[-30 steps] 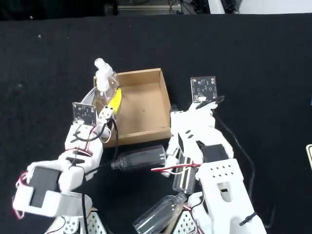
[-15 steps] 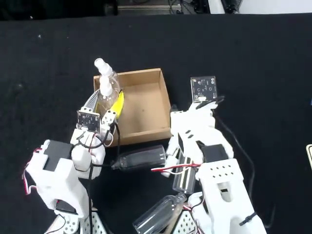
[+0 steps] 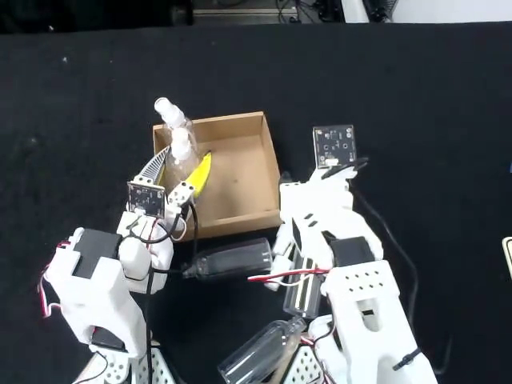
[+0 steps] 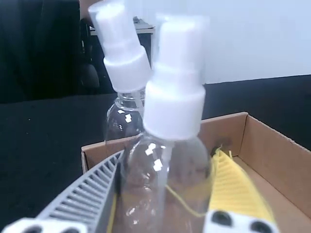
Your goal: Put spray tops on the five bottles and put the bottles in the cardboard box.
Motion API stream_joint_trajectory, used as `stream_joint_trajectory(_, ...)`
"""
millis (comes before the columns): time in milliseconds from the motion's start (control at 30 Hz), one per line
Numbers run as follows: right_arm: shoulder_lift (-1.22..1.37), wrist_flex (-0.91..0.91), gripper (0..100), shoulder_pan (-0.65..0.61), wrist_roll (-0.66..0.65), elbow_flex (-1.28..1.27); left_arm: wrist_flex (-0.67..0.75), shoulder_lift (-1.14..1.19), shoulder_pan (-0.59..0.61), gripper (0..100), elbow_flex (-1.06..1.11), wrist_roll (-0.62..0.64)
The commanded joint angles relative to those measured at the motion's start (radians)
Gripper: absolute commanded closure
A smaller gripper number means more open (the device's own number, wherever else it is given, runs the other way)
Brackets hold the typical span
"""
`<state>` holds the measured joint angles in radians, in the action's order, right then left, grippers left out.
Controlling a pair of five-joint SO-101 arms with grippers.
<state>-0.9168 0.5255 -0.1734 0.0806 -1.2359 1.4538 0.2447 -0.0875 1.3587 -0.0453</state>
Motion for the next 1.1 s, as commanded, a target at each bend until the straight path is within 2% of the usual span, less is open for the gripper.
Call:
stream_joint_trajectory(0, -0.041, -0.021, 86.4, -0.008, 0.005, 0.005, 0.025, -0.003, -0.004, 74, -0.027, 0.003)
stream_joint_trajectory(367, -0.041, -0.021, 86.4, -0.008, 0.005, 0.005, 0.031, -0.014, -0.008, 74, -0.028, -0.005)
stream_joint_trajectory(533, -0.041, -0.021, 86.4, -0.008, -0.038, 0.005, 0.034, -0.014, -0.002, 74, -0.024, -0.005)
stream_joint_trajectory(667, -0.041, -0.023, 86.4, -0.008, -0.037, 0.005, 0.114, -0.014, -0.007, 74, -0.019, -0.006)
stream_joint_trajectory(933, -0.041, -0.023, 86.4, -0.008, -0.037, 0.007, 0.132, -0.014, -0.005, 74, -0.025, -0.068)
stream_joint_trajectory(1067, -0.041, -0.023, 86.4, -0.008, -0.037, 0.007, 0.209, -0.014, -0.004, 74, -0.016, -0.068)
